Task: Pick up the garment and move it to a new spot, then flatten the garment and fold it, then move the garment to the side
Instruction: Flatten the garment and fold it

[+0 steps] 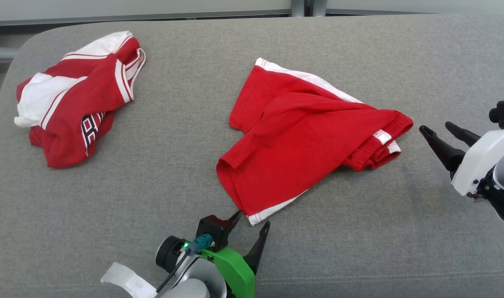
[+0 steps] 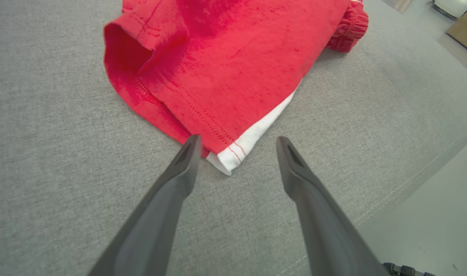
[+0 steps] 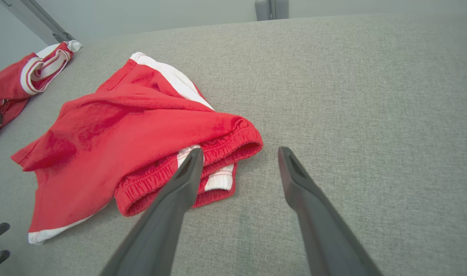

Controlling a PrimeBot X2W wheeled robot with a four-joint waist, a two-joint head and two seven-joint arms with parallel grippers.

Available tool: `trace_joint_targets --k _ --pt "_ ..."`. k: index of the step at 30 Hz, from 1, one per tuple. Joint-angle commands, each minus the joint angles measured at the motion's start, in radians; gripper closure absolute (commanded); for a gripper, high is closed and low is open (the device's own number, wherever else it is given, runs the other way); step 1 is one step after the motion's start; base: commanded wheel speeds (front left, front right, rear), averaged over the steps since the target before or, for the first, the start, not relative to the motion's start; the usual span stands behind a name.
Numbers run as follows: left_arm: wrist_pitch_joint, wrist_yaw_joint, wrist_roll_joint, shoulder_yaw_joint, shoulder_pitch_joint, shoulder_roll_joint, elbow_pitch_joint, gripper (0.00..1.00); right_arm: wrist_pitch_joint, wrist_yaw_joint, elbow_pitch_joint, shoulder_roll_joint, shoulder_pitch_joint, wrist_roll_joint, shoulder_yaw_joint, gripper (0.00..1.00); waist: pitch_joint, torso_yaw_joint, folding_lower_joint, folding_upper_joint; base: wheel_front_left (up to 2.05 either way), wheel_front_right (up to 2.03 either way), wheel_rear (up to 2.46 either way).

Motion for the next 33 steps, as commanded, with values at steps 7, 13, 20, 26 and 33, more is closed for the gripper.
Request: trace_joint_targets --k 7,13,20,26,33 --pt "0.022 0.020 0.010 -0.012 -0.004 0.006 0.073 0.00 -0.096 0.000 -0.116 -0.013 0.059 0.026 -0.024 0.00 -0.004 -0.076 0.0000 -0.0001 0.00 0.00 0.00" --pt "0.002 0.008 0.004 -0.010 -0.026 -0.017 0.152 0.03 -0.133 0.000 -0.188 -0.006 0.092 0.008 -0.050 0.00 0.004 -0.107 0.0000 -0.0001 0.00 0.00 0.00" --pt "-0.053 -0.007 0.020 -0.010 -0.053 -0.045 0.220 1.00 -0.142 0.000 -0.233 0.006 0.131 -0.008 -0.085 0.00 0.007 -0.120 0.0000 -0.0001 0.00 0.00 0.00" --pt "-0.100 -0.019 0.015 0.036 -0.078 -0.044 0.162 1.00 -0.131 0.000 -0.243 0.020 0.176 -0.021 -0.112 0.00 0.003 -0.104 0.0000 -0.0001 0.00 0.00 0.00" --pt "-0.099 0.008 0.014 0.130 -0.141 0.037 -0.048 1.00 -0.105 0.000 -0.254 0.037 0.206 -0.037 -0.100 0.00 -0.002 -0.078 0.0000 -0.0001 0.00 0.00 0.00"
